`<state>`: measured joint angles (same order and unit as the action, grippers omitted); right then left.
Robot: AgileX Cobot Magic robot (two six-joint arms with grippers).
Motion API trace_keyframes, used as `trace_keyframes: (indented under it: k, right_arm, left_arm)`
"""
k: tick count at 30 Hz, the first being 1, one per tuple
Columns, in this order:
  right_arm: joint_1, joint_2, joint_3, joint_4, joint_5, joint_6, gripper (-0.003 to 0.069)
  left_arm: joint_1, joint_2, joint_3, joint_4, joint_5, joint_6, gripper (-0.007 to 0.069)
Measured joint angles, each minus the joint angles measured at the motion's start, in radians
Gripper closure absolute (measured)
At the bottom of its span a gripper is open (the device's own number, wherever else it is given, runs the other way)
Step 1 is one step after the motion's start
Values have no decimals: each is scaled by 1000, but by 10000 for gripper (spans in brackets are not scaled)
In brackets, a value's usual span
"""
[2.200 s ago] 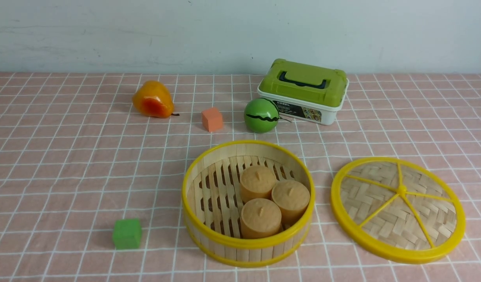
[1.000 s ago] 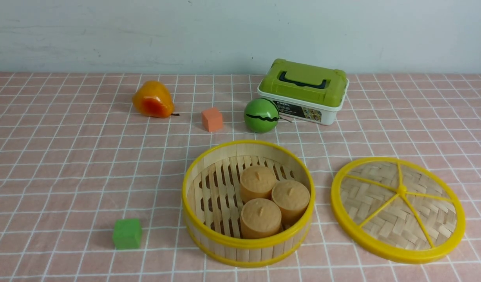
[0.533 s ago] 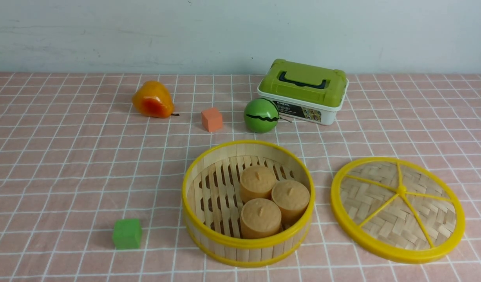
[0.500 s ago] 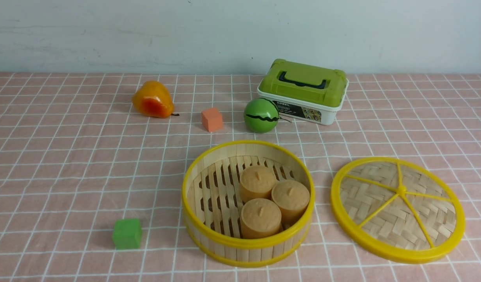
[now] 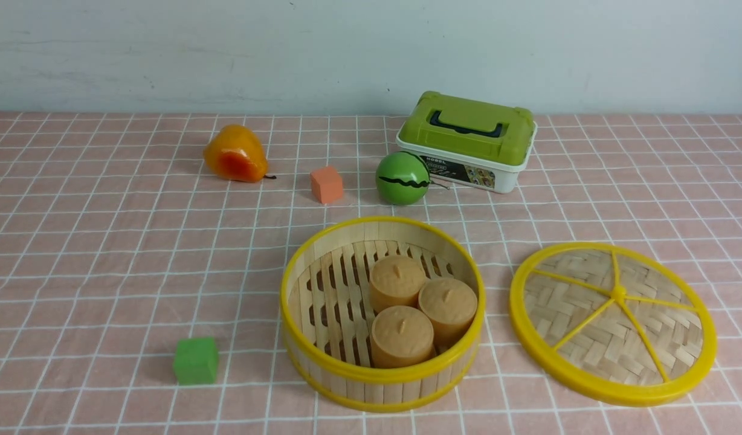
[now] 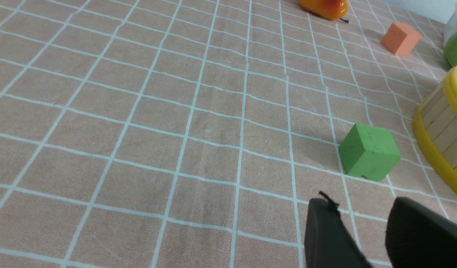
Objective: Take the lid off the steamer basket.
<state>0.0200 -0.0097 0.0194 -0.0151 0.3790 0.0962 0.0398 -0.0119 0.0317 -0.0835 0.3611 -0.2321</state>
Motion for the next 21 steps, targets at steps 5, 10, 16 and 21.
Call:
trace_keyframes:
  k: [5, 10, 16, 21]
  right_arm:
    - [0, 0, 0, 0, 0, 0, 624]
    - [0, 0, 0, 0, 0, 0, 620]
    - [0, 0, 0, 0, 1, 0, 613]
    - [0, 0, 0, 0, 1, 0, 605]
  left_arm:
    - [0, 0, 0, 0, 0, 0, 386]
    - [0, 0, 0, 0, 0, 0, 386]
    - [0, 0, 0, 0, 0, 0, 386]
    - [0, 0, 0, 0, 0, 0, 386]
